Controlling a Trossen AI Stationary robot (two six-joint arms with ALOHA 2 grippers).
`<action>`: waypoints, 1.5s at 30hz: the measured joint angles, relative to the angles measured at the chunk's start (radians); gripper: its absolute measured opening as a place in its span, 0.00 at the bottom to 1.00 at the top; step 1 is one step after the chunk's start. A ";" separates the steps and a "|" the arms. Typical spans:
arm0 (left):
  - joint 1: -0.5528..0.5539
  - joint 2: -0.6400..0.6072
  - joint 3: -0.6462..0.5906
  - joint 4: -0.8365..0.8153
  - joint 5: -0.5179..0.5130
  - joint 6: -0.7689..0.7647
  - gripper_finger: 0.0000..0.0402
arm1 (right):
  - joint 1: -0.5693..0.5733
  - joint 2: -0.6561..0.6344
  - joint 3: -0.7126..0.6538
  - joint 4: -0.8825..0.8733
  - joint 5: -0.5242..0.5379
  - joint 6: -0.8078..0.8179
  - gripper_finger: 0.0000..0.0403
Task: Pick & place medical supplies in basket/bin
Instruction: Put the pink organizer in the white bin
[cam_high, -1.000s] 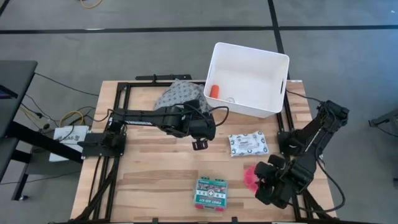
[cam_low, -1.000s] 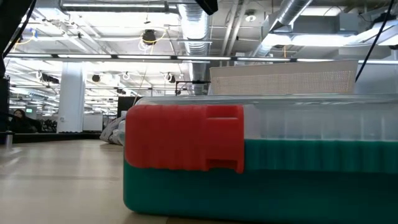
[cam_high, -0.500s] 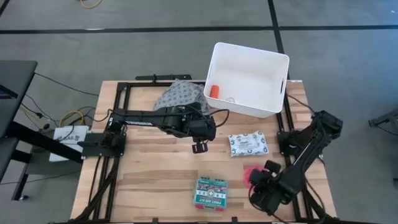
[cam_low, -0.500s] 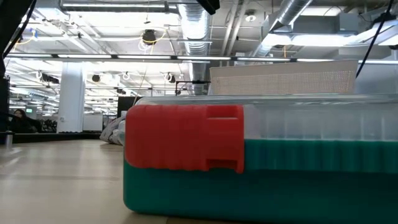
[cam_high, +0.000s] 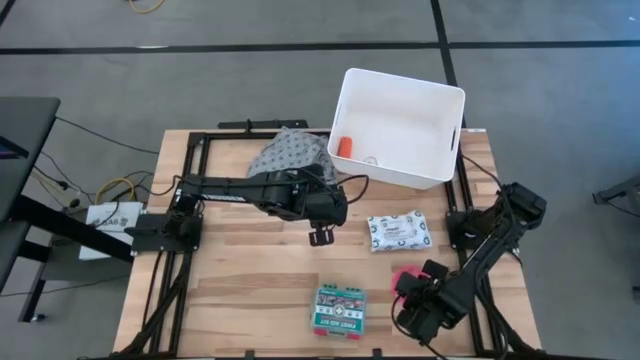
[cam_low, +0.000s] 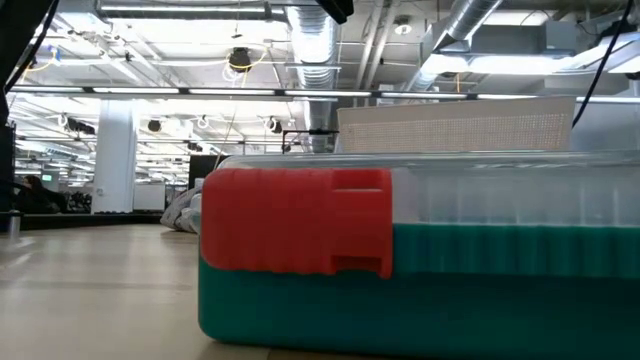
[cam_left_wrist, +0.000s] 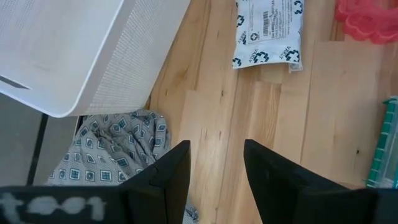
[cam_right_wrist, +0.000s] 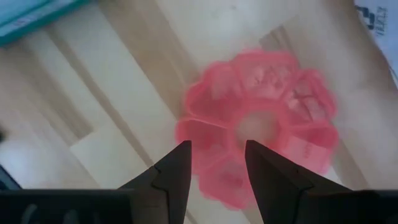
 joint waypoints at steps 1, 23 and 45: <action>0.000 0.000 0.000 0.000 0.000 0.002 0.35 | 0.000 0.001 0.000 0.011 0.002 0.000 0.36; 0.000 0.000 0.000 0.015 0.001 -0.009 0.35 | -0.002 0.006 0.000 0.018 -0.004 0.014 0.48; 0.000 0.000 0.000 0.014 0.000 -0.010 0.35 | -0.015 0.006 0.000 0.101 0.066 -0.166 0.57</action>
